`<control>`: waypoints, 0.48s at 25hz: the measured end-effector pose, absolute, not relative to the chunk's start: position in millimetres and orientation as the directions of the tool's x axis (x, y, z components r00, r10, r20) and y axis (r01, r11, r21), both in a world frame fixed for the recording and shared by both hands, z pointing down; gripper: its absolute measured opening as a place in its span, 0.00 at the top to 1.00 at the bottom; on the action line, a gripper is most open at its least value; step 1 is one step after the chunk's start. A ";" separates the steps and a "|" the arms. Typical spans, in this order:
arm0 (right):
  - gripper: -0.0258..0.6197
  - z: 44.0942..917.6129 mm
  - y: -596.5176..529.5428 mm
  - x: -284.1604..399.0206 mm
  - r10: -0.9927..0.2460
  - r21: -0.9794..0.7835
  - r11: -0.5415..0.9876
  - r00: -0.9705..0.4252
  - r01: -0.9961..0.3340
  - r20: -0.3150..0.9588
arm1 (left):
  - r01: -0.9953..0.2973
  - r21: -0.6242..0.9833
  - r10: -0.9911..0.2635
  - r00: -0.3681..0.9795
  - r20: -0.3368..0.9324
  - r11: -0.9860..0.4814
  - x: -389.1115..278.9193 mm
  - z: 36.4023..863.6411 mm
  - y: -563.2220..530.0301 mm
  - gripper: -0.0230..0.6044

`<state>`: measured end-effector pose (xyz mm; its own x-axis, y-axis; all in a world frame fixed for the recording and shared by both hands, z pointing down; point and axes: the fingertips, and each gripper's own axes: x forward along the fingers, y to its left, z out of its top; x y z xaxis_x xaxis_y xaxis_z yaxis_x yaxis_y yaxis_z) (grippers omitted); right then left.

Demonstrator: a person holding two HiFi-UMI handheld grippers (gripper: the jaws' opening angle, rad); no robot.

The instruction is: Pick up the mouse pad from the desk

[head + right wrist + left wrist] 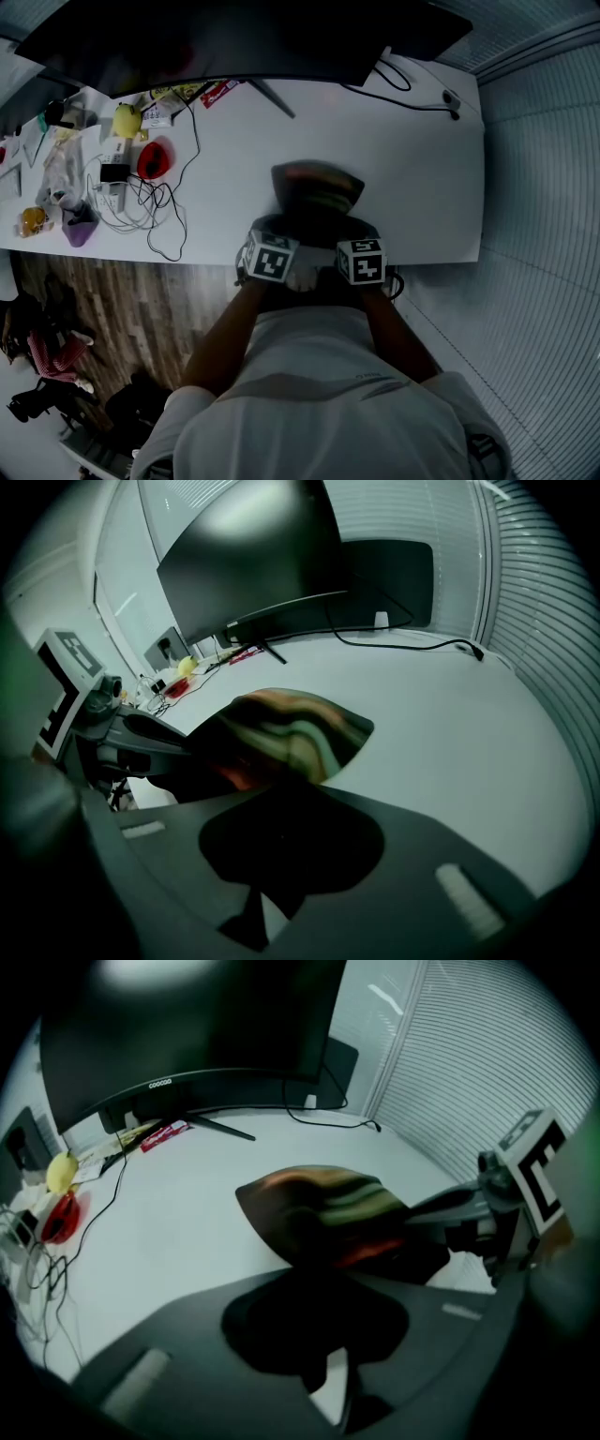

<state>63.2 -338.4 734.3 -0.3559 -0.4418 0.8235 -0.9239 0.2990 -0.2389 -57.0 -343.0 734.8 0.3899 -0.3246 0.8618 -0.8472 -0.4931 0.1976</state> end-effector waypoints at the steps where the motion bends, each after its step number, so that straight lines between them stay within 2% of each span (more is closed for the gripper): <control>1: 0.89 730.7 -339.5 62.7 -0.449 -0.245 0.303 -0.365 -0.921 0.816 | -0.844 0.206 -0.333 0.403 0.852 -0.495 -55.9 732.2 -343.5 0.88; 6: 0.90 693.4 -354.7 63.5 -0.522 -0.257 0.314 -0.392 -0.914 0.757 | -0.815 0.217 -0.375 0.461 0.804 -0.537 -47.2 697.1 -357.9 0.88; 12: 0.90 611.8 -390.5 70.8 -0.667 -0.218 0.333 -0.393 -0.917 0.633 | -0.806 0.187 -0.523 0.520 0.675 -0.561 -40.7 618.9 -396.3 0.88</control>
<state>70.8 -390.5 611.8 -0.3932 -0.6673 0.6325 -0.9171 0.3334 -0.2183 -40.7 -396.3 618.9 0.5204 -0.5231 0.6749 -0.8065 -0.5609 0.1870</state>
